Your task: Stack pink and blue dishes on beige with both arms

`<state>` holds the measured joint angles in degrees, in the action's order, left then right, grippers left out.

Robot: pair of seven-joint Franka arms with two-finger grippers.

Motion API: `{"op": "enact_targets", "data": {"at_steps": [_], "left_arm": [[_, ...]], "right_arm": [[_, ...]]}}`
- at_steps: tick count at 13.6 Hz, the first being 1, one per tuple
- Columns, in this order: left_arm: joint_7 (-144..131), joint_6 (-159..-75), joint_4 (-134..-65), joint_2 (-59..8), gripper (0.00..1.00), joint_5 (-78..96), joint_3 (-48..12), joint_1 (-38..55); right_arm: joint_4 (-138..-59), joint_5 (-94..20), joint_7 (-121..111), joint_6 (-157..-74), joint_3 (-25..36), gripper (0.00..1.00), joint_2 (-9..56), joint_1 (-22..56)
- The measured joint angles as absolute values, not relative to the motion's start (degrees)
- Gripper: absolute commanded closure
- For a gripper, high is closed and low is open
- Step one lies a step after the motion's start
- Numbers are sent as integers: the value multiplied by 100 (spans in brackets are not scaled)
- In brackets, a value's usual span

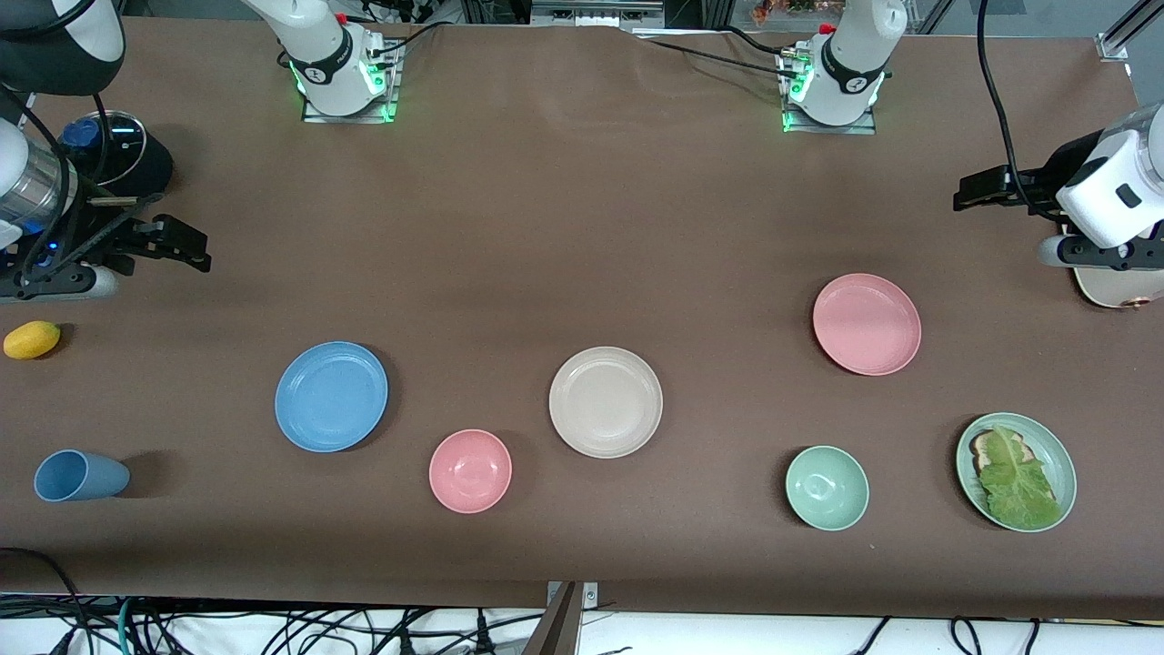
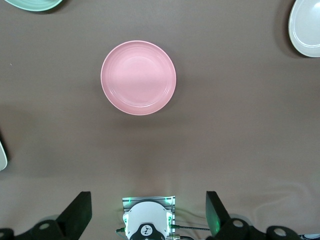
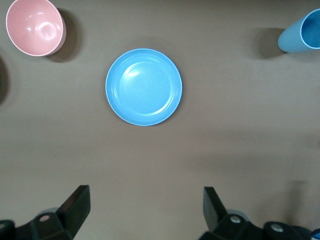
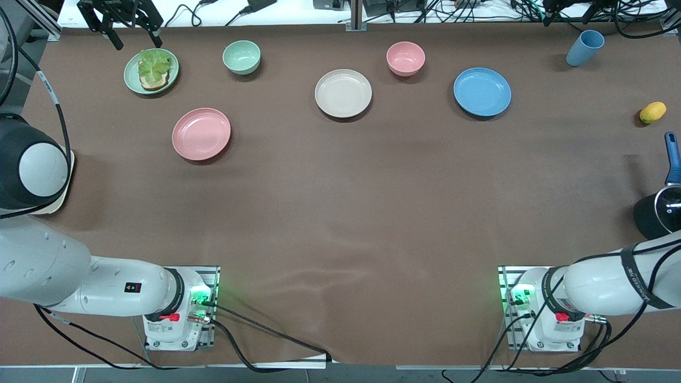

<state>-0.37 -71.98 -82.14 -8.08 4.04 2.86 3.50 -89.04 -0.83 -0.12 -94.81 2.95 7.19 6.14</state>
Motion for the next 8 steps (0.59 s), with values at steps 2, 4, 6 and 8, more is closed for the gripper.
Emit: {"op": "enact_targets", "data": {"at_steps": [2, 4, 6, 8], "left_arm": [[-36, -7198, -8214, -811, 0, 404, 287, 350], [-35, -7198, -8214, -833, 0, 404, 287, 349], [-35, -7198, -8214, -862, 0, 404, 287, 348], [-35, -7198, -8214, -869, 0, 404, 287, 346]], "right_arm": [[-8907, -188, -12, -9481, 298, 0, 726, 613], [-8907, -212, -12, -9479, 299, 0, 740, 613], [-8907, -214, -12, -9479, 301, 0, 752, 612], [-8907, -214, -12, -9479, 301, 0, 757, 612]]}}
